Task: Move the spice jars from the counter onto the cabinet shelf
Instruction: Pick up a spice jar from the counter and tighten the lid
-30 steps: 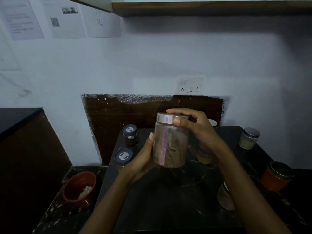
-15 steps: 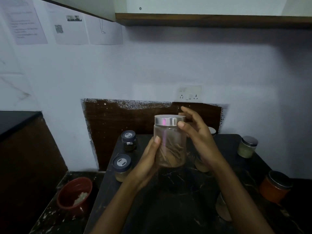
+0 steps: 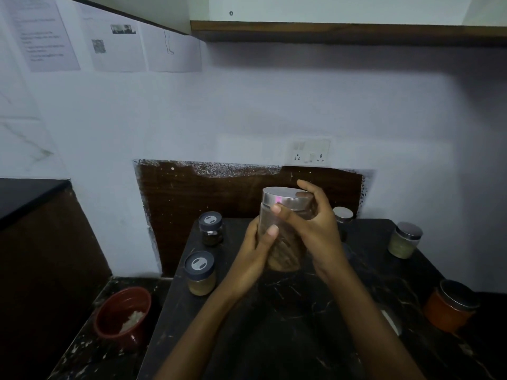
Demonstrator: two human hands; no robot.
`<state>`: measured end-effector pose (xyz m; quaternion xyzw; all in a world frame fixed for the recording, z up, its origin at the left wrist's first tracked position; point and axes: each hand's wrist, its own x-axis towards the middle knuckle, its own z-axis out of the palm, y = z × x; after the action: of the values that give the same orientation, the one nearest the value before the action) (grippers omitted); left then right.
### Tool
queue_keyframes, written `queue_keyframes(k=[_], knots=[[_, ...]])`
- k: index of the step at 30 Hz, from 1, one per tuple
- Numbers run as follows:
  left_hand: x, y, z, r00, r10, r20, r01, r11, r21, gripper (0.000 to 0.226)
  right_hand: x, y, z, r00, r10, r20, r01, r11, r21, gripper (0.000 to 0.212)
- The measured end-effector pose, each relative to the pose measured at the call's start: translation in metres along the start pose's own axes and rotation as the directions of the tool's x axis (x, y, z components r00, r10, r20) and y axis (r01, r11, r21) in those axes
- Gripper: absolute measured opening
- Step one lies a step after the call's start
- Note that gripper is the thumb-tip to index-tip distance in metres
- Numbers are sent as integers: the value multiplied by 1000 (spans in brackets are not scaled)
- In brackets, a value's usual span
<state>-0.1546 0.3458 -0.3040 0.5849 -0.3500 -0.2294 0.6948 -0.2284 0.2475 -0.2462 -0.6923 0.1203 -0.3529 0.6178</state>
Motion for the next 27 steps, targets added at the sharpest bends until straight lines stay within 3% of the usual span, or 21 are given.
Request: queue_keyframes(k=[6,9,17,21,27], knots=[[1,2,-10,968,-205,142,235,940,-246,71,4,1,-6,995,77,69,-86,987,133,79],[3,1,-9,949,-231,215,290,909,-300,78,6,3,-8,993,92,79,-103,981,162,78],[0,4,-2,968,-144,204,206,924,-323,85,8,7,-13,991,88,104,-106,977,182,73],[1,2,0,992,-85,89,104,966,-238,66,4,5,-11,1000,17,-3,-17,998,54,80],[0,0,3,997,-74,17,76,991,-113,66,-1,4,-2,999,-41,-19,40,998,-45,93]])
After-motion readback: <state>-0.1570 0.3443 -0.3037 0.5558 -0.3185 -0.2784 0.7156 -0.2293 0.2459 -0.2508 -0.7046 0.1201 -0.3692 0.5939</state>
